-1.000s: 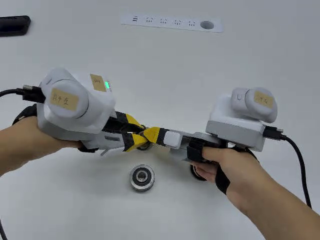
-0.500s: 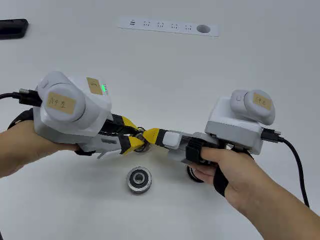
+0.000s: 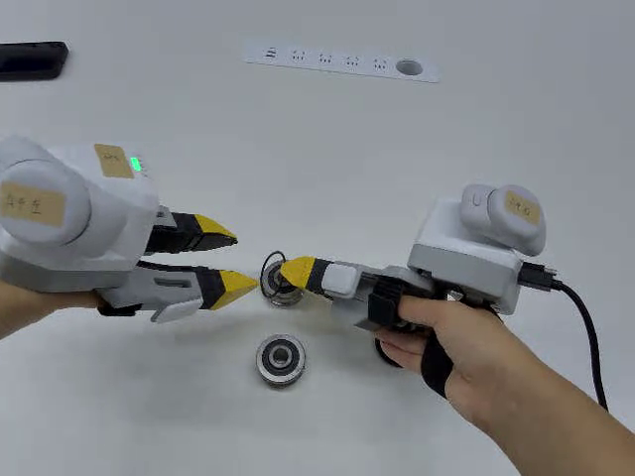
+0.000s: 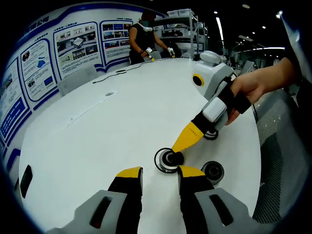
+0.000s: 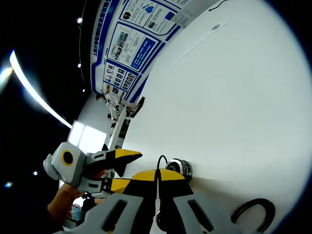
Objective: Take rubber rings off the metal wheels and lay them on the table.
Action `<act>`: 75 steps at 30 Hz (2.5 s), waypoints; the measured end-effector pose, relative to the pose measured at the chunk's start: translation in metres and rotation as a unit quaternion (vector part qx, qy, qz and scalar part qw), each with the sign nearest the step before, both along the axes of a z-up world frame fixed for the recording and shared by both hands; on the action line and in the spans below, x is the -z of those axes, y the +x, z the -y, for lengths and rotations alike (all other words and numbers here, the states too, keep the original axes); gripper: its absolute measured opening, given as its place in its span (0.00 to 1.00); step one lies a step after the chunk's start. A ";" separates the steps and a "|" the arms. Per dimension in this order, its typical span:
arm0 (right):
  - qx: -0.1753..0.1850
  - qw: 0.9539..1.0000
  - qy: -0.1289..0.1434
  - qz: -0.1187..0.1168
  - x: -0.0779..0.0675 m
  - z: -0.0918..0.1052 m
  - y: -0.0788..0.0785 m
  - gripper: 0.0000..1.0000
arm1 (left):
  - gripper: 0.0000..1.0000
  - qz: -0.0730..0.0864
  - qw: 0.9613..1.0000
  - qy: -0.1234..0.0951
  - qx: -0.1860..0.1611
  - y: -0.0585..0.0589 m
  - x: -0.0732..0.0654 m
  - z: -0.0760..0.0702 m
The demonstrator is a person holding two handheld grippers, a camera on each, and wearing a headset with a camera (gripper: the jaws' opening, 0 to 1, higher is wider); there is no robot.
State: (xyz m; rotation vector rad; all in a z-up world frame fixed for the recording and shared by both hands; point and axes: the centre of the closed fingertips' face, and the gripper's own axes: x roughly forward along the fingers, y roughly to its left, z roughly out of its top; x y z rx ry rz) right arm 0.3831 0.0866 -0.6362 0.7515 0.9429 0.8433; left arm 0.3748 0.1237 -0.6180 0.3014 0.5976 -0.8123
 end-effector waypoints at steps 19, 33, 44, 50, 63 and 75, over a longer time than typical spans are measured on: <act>0.078 0.996 0.004 -0.040 -0.003 0.075 -0.001 0.02 | 0.47 0.016 0.998 -0.056 -0.036 -0.015 -0.014 -0.008; 0.138 0.986 0.008 -0.097 0.020 0.132 -0.038 0.02 | 0.49 0.015 0.996 -0.071 -0.059 -0.025 -0.020 -0.011; 0.153 0.983 -0.013 -0.102 0.030 0.142 -0.040 0.02 | 0.48 0.019 0.996 -0.074 -0.055 -0.030 -0.025 -0.004; 0.159 0.982 -0.026 -0.101 0.033 0.144 -0.040 0.03 | 0.48 0.018 0.995 -0.079 -0.056 -0.031 -0.026 -0.004; 0.174 0.980 -0.045 -0.084 0.031 0.158 -0.037 0.07 | 0.48 0.009 0.994 -0.087 -0.060 -0.038 -0.021 -0.005; 0.103 0.957 -0.156 0.223 -0.023 0.180 -0.007 0.11 | 0.48 0.037 0.989 -0.112 -0.085 -0.036 -0.033 -0.015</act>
